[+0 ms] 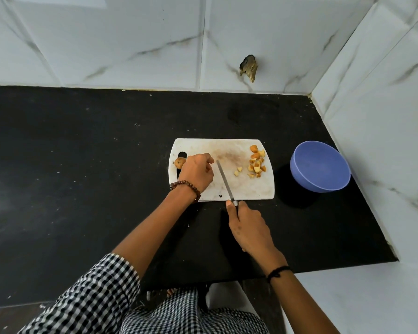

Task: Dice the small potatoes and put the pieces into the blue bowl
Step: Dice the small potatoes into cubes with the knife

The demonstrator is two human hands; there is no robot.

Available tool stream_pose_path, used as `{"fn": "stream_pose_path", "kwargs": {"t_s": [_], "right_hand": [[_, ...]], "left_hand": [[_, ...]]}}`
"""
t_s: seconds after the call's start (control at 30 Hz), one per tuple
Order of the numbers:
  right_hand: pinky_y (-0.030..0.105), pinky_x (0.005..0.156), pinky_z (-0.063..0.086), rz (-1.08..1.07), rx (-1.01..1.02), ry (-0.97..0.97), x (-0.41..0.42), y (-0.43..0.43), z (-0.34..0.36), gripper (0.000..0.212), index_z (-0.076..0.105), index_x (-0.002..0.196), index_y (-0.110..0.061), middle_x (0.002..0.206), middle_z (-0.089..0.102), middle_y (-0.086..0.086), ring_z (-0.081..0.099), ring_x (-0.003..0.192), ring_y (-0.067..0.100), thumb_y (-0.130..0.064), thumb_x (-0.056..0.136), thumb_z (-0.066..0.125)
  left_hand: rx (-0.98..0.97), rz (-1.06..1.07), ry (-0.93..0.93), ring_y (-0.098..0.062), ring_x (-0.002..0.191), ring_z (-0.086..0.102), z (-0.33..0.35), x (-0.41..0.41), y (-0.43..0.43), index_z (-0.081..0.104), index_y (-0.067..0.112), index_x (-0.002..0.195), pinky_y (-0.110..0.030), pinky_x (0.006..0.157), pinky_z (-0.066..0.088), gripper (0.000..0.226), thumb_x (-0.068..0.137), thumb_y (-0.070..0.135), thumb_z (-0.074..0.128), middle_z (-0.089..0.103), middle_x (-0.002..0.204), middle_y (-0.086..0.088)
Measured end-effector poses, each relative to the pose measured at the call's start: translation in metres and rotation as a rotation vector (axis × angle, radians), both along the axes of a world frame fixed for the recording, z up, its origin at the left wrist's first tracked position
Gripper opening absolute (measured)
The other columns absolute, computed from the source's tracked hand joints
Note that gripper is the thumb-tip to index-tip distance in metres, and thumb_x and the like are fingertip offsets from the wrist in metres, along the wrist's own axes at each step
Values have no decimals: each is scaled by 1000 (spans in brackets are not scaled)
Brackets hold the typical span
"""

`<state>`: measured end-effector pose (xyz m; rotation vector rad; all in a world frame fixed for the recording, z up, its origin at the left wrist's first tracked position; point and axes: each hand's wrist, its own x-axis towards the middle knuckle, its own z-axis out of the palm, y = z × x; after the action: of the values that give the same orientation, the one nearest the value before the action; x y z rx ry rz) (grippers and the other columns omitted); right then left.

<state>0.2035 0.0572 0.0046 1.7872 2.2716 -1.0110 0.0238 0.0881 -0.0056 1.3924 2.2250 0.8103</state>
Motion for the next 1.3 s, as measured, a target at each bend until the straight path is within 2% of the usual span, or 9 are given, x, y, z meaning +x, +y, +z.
{"fn": "stream_pose_path", "kwargs": {"t_s": [0.1, 0.2, 0.33, 0.53, 0.7, 0.87, 1.1, 1.2, 1.3], "right_hand": [[45, 83, 52, -14, 25, -17, 4, 4, -1, 49, 52, 105, -17, 99, 63, 8, 62, 92, 28, -57, 104, 23], [50, 87, 52, -80, 56, -24, 17, 11, -5, 51, 53, 106, -17, 100, 65, 9, 64, 95, 31, -59, 103, 23], [54, 84, 55, -162, 79, -27, 32, 21, -5, 53, 54, 106, -19, 97, 66, 11, 66, 90, 29, -62, 101, 23], [54, 80, 57, -167, 89, 23, 30, 19, -3, 53, 54, 106, -19, 92, 64, 9, 66, 87, 29, -63, 101, 25], [53, 79, 58, -176, 47, 90, 17, 15, -3, 51, 53, 99, -24, 92, 63, 6, 66, 86, 26, -68, 98, 26], [53, 73, 60, -129, 28, 138, 6, 15, -1, 48, 51, 94, -26, 87, 63, 5, 66, 83, 26, -68, 98, 28], [52, 71, 60, -93, 25, 164, 0, 23, 1, 48, 48, 86, -28, 85, 63, 5, 66, 77, 27, -70, 96, 29], [52, 74, 60, -84, 24, 169, -3, 29, 2, 47, 51, 88, -26, 85, 63, 4, 67, 79, 25, -68, 98, 31], [48, 75, 60, -76, 29, 182, -5, 35, 1, 48, 55, 100, -23, 85, 63, 2, 67, 79, 21, -64, 100, 31]], "left_hand": [[48, -37, 110, -15, 90, 62, 2, -4, -5, 68, 14, 107, -22, 75, 42, 25, 87, 4, 58, 67, 96, 0], [86, -31, 175, -15, 97, 55, 5, -14, -13, 67, 19, 107, -31, 75, 50, 22, 88, 12, 61, 64, 98, 4], [92, 20, 256, -16, 102, 50, 3, -32, -24, 65, 21, 112, -31, 78, 48, 28, 85, 25, 69, 62, 101, 3], [-37, -3, 228, -21, 111, 44, -4, -47, -34, 54, 18, 127, -35, 92, 44, 59, 77, 39, 75, 55, 118, 0], [-55, 38, 208, -21, 115, 44, -7, -51, -33, 53, 17, 128, -34, 92, 44, 47, 86, 31, 68, 57, 121, -1], [-57, 65, 238, -20, 109, 46, -9, -52, -32, 57, 16, 123, -33, 85, 47, 34, 91, 24, 63, 60, 115, -2], [18, -58, 142, -12, 85, 59, 0, -31, -20, 61, 21, 109, -32, 73, 53, 37, 83, 45, 68, 59, 102, 6], [21, -115, 123, -10, 84, 56, 2, -19, -9, 62, 19, 111, -25, 72, 48, 38, 81, 41, 71, 59, 102, 5], [66, -148, 50, -12, 82, 58, 0, -10, -3, 64, 16, 107, -30, 77, 54, 36, 79, 36, 75, 60, 98, 3]]}}
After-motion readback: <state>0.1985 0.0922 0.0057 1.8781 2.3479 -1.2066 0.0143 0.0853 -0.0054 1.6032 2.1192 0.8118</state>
